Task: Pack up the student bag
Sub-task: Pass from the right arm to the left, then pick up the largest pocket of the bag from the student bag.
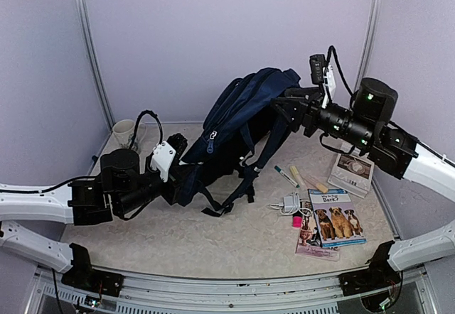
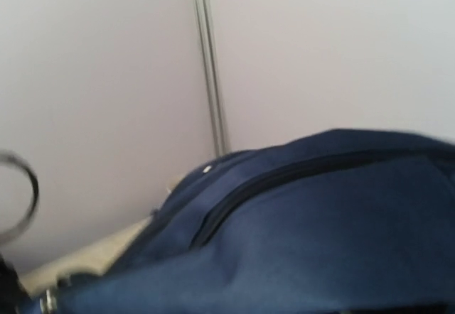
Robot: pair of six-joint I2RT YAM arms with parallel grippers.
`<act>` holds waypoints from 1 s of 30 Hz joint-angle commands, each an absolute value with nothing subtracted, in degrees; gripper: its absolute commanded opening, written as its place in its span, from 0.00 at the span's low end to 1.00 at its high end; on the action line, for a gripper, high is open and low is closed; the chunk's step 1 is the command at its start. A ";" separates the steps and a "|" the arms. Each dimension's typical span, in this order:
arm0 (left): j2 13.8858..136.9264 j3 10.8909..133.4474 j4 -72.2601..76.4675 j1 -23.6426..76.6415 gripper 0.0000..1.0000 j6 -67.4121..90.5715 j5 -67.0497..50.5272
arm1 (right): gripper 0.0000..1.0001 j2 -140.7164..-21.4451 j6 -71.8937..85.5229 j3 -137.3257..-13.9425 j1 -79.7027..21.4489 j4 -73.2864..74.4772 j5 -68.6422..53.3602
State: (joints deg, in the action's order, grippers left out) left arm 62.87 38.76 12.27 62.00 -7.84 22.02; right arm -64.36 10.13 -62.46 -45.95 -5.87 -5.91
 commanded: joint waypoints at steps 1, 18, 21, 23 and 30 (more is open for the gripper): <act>61.02 45.43 14.54 62.58 0.00 -3.64 24.83 | 0.64 -59.18 -1.70 -60.15 -46.91 0.20 -7.10; 62.05 49.92 11.74 63.16 0.00 -0.29 20.00 | 0.54 -73.40 -68.89 -48.01 -71.04 -38.79 9.49; 62.23 50.21 11.83 63.66 0.00 -1.13 19.86 | 0.53 -76.64 -74.03 -48.50 -70.72 -42.40 9.57; 62.26 50.43 11.61 63.86 0.00 -1.67 19.91 | 0.51 -78.40 -75.59 -48.96 -70.02 -44.03 8.83; 61.52 50.43 11.05 64.33 0.00 -2.27 19.86 | 0.45 -79.83 -77.06 -49.71 -66.29 -43.76 4.66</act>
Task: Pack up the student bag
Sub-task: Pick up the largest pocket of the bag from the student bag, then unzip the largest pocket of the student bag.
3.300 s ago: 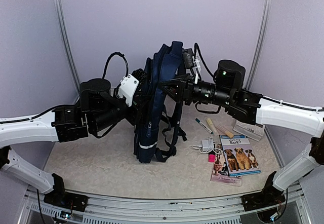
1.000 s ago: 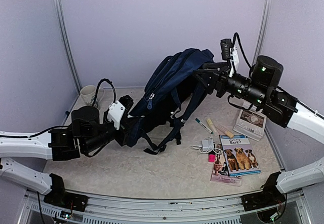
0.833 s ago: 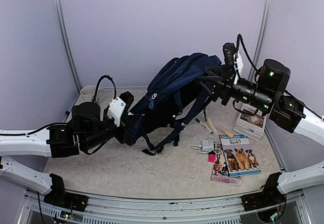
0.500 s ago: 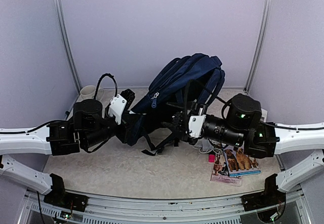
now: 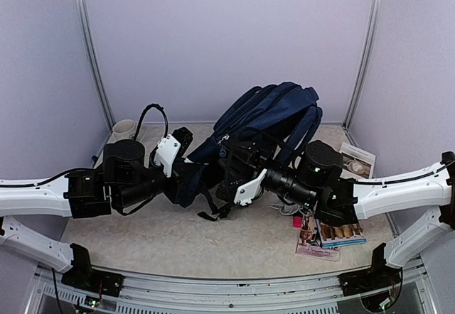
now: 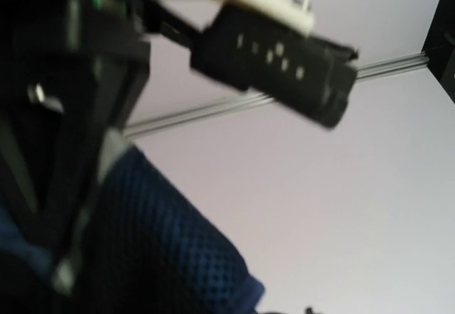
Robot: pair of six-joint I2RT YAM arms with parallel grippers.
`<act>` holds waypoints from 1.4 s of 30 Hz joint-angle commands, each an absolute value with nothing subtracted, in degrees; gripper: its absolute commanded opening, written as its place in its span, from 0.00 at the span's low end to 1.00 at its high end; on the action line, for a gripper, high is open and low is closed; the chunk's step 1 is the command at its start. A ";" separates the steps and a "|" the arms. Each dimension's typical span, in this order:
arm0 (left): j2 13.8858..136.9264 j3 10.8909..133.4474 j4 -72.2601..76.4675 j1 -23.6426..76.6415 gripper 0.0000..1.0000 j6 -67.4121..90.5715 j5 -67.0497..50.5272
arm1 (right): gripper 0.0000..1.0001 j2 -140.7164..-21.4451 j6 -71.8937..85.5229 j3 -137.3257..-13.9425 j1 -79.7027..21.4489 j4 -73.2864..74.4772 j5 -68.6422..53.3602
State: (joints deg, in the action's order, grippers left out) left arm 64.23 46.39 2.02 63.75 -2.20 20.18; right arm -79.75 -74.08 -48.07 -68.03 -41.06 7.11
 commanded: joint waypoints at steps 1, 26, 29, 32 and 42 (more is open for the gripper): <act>61.45 50.45 11.03 64.32 0.00 -2.54 19.84 | 0.45 -80.07 -77.75 -49.73 -65.99 -43.61 4.62; 61.69 50.45 10.30 64.42 0.00 -3.38 19.69 | 0.03 -79.97 -74.56 -55.51 -64.78 -34.31 2.72; 61.66 50.45 10.28 64.42 0.00 -3.30 19.55 | 0.00 -79.77 -73.66 -55.70 -64.78 -33.94 5.02; 61.52 50.33 10.28 64.36 0.00 -3.34 19.66 | 0.00 -79.09 -72.19 -55.77 -64.69 -32.81 5.47; 58.87 47.99 9.29 64.17 0.00 -4.06 24.19 | 0.00 -74.75 -47.91 -59.84 -59.56 -33.91 11.33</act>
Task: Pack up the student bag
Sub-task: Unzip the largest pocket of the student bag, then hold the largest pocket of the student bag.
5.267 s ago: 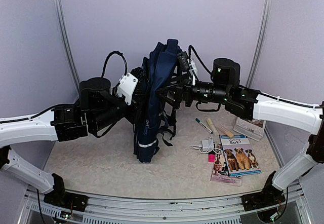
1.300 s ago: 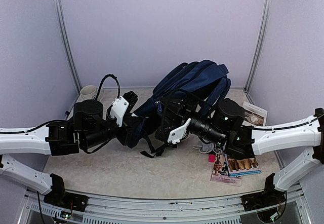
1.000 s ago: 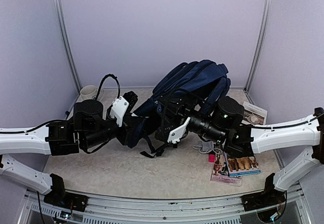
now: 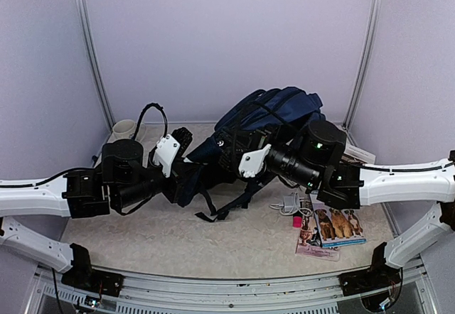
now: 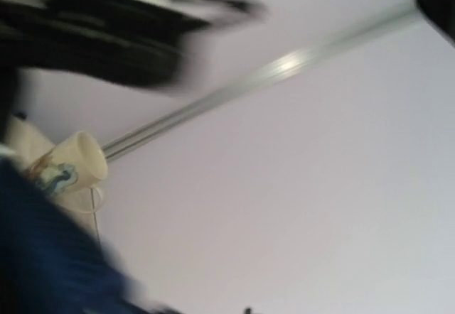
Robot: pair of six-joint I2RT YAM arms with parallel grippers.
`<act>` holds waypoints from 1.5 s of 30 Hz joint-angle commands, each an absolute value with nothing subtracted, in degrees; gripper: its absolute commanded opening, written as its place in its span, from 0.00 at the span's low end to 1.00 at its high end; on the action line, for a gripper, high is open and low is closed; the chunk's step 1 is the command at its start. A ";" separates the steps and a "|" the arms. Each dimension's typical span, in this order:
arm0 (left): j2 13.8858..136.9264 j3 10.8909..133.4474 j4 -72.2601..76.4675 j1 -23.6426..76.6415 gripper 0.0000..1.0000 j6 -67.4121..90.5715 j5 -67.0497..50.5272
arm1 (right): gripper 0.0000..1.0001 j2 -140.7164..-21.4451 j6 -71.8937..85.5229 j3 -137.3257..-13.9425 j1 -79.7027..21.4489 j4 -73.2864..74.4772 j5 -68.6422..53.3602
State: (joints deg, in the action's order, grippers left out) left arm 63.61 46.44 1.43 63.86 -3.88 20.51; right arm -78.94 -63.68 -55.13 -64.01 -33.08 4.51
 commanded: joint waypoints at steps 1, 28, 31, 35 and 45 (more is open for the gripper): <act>58.46 47.64 8.83 64.03 0.00 -4.05 24.66 | 0.00 -73.97 -44.69 -60.31 -58.40 -33.16 11.69; 41.78 39.21 17.41 66.13 0.99 -8.12 1.07 | 0.00 -76.97 -13.56 -76.97 -45.14 -16.16 -26.98; 46.40 44.41 19.07 66.18 0.97 -5.89 5.58 | 0.00 -78.68 -14.94 -79.10 -49.48 -16.29 -26.06; 58.79 54.42 13.13 66.34 0.96 0.41 16.78 | 0.00 -80.31 -14.36 -80.95 -52.58 -17.53 -23.06; 66.86 57.31 17.79 68.90 0.91 -2.80 24.06 | 0.00 -82.39 -15.34 -83.48 -56.69 -16.84 -17.43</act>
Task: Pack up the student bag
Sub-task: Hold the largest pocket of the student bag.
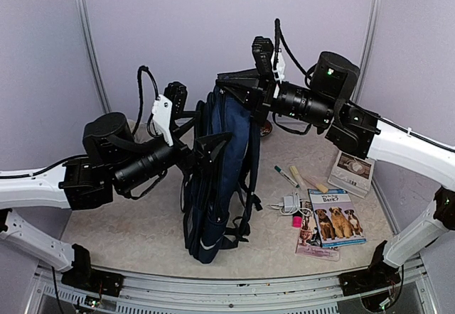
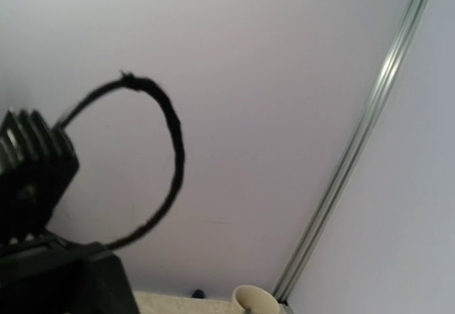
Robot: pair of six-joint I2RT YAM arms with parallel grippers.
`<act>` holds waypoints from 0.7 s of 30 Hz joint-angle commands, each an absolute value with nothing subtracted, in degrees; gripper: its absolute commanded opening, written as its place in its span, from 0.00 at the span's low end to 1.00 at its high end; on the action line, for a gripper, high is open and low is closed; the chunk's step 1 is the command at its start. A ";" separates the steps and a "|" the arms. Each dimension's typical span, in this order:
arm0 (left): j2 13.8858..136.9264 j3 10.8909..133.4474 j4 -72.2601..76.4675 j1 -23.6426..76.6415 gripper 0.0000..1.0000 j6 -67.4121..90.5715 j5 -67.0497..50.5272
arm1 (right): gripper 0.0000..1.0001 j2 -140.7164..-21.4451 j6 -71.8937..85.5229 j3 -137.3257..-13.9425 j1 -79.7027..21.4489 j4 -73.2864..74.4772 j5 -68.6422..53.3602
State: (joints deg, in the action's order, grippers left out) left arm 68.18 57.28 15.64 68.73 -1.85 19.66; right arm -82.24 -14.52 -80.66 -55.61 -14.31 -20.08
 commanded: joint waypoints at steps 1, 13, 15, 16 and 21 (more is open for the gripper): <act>66.92 57.02 18.02 68.83 0.87 -2.70 23.68 | 0.00 -82.46 -15.49 -83.64 -56.88 -16.69 -17.31; 61.04 50.73 23.31 62.40 0.79 4.91 11.77 | 0.00 -82.67 -16.70 -83.55 -57.13 -16.49 -16.85; 62.74 52.43 21.75 63.42 0.81 4.14 10.68 | 0.00 -82.79 -16.87 -83.50 -57.10 -16.53 -16.60; 63.82 53.11 21.26 64.07 0.83 3.65 10.45 | 0.00 -82.77 -17.01 -83.57 -57.13 -16.55 -16.46; 67.22 55.68 17.37 64.95 0.83 2.79 15.10 | 0.00 -82.53 -16.89 -83.36 -57.13 -16.52 -16.21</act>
State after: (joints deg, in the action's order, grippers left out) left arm 65.25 53.23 20.56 64.53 2.85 12.75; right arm -82.63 -16.67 -81.28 -56.62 -13.91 -17.32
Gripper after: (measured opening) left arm 0.839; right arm 0.033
